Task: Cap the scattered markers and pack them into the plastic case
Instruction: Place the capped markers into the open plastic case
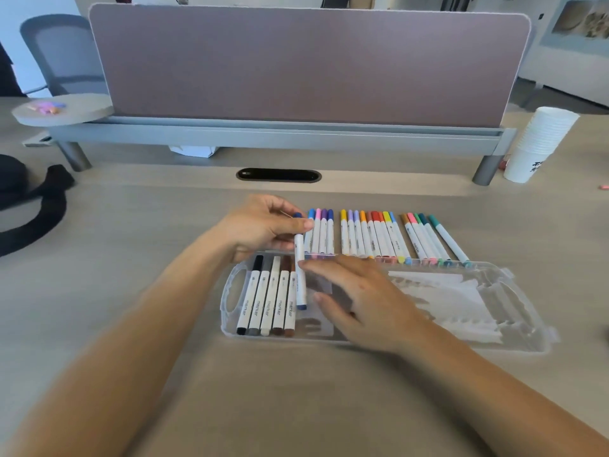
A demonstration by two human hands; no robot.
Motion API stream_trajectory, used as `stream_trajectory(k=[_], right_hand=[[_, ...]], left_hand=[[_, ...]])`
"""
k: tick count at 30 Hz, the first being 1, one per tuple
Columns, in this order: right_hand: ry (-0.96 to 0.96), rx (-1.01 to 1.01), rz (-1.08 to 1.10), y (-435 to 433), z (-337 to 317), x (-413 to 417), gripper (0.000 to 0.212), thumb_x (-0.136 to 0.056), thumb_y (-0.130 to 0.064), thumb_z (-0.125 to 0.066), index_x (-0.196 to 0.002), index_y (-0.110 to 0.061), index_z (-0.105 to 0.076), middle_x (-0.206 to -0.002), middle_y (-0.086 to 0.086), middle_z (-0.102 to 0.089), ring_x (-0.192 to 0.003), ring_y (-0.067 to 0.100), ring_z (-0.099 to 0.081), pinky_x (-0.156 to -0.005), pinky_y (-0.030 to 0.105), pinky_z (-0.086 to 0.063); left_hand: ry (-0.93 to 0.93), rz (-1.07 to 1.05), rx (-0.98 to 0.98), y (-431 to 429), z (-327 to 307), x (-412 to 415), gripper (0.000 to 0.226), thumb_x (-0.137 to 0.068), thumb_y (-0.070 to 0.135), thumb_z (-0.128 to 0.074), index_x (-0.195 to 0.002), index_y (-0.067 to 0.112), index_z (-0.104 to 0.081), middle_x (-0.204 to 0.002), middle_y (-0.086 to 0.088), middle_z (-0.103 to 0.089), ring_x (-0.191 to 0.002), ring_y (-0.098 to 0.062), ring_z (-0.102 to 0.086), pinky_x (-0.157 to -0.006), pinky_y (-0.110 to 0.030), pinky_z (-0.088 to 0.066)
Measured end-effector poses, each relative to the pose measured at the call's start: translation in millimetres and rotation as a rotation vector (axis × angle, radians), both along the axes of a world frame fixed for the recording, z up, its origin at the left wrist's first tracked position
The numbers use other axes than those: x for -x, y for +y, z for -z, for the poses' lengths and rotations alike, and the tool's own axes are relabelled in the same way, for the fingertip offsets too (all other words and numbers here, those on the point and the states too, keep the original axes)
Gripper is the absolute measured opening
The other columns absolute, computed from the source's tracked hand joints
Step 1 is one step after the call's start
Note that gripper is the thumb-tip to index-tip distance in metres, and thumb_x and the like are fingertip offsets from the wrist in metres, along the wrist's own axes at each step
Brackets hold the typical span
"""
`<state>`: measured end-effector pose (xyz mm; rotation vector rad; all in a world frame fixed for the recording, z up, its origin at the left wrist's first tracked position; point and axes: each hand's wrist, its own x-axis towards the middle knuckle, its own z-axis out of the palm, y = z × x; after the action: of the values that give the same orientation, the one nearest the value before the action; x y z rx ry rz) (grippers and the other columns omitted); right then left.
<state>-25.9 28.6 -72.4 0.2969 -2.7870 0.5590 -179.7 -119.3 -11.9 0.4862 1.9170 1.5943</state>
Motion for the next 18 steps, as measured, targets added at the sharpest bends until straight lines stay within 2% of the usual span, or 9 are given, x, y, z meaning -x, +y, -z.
stream_trajectory(k=[2, 3, 7, 13, 15, 18], right_hand=[[-0.009, -0.003, -0.019, -3, 8, 1, 0.041, -0.1, -0.041, -0.045, -0.142, -0.04, -0.043, -0.136, -0.015, -0.056, -0.122, -0.005, -0.038, -0.104, 0.029, -0.03], [0.005, -0.004, -0.043, -3, 11, 1, 0.04, -0.099, -0.04, -0.045, -0.139, -0.039, -0.047, -0.133, -0.015, -0.058, -0.121, -0.003, -0.044, -0.104, 0.03, -0.034], [0.111, 0.005, -0.122, -3, 21, -3, 0.033, -0.094, -0.028, -0.053, -0.126, -0.025, -0.062, -0.116, -0.01, -0.068, -0.105, 0.008, -0.06, -0.09, 0.038, -0.048], [0.064, -0.023, -0.116, -2, 22, -4, 0.029, -0.095, -0.027, -0.054, -0.121, -0.027, -0.067, -0.11, -0.012, -0.07, -0.102, 0.006, -0.061, -0.089, 0.038, -0.049], [0.032, -0.038, -0.111, -2, 20, -3, 0.029, -0.096, -0.028, -0.052, -0.121, -0.029, -0.068, -0.113, -0.015, -0.07, -0.106, 0.004, -0.059, -0.091, 0.038, -0.048], [0.011, -0.041, -0.113, -3, 19, -3, 0.032, -0.095, -0.03, -0.049, -0.12, -0.03, -0.069, -0.115, -0.014, -0.069, -0.108, 0.005, -0.059, -0.092, 0.039, -0.047]], left_hand=[[0.019, -0.008, 0.048, 0, 5, -1, 0.034, -0.077, 0.012, -0.079, -0.106, 0.0, -0.066, -0.073, -0.002, -0.072, -0.062, -0.011, -0.068, -0.058, -0.021, -0.058], [0.035, -0.015, 0.068, 1, 8, -1, 0.033, -0.076, 0.012, -0.08, -0.104, 0.0, -0.066, -0.072, -0.002, -0.071, -0.06, -0.01, -0.067, -0.056, -0.02, -0.057], [0.052, -0.004, 0.111, 7, 19, -10, 0.027, -0.075, 0.01, -0.082, -0.095, 0.009, -0.064, -0.068, -0.003, -0.071, -0.055, -0.009, -0.066, -0.048, -0.018, -0.052], [0.027, 0.012, 0.148, 9, 24, -10, 0.016, -0.088, 0.016, -0.071, -0.099, 0.004, -0.069, -0.074, -0.008, -0.068, -0.051, -0.011, -0.062, -0.052, -0.019, -0.055], [0.093, 0.015, 0.206, 8, 26, -8, 0.012, -0.088, 0.017, -0.072, -0.093, 0.006, -0.071, -0.066, -0.003, -0.068, -0.051, -0.011, -0.063, -0.056, -0.021, -0.057], [0.289, 0.031, 0.35, 10, 33, -6, 0.011, -0.086, 0.025, -0.074, -0.085, 0.013, -0.074, -0.057, 0.004, -0.069, -0.054, -0.009, -0.065, -0.064, -0.026, -0.058]])
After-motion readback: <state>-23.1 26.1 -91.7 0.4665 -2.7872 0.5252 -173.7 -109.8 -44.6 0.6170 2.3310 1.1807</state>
